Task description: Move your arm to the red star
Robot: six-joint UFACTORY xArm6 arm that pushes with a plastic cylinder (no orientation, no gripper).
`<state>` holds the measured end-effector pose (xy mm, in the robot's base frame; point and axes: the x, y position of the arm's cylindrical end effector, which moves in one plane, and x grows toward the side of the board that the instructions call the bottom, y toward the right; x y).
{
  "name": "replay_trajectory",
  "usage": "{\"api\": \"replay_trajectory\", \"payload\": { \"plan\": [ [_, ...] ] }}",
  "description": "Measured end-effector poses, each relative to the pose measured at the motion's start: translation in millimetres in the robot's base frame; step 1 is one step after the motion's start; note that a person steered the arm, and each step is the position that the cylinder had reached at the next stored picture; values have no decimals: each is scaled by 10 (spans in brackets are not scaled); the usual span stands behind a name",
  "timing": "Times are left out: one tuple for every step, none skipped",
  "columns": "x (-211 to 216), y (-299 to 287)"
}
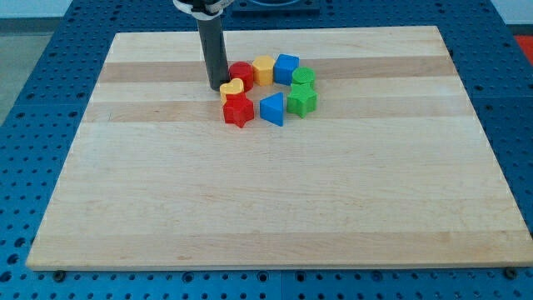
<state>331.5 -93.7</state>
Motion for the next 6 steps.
{"api": "replay_trajectory", "payload": {
  "plan": [
    [0, -8],
    [0, -157],
    [47, -462],
    [373, -498],
    [697, -489],
    [769, -363]
  ]
}}
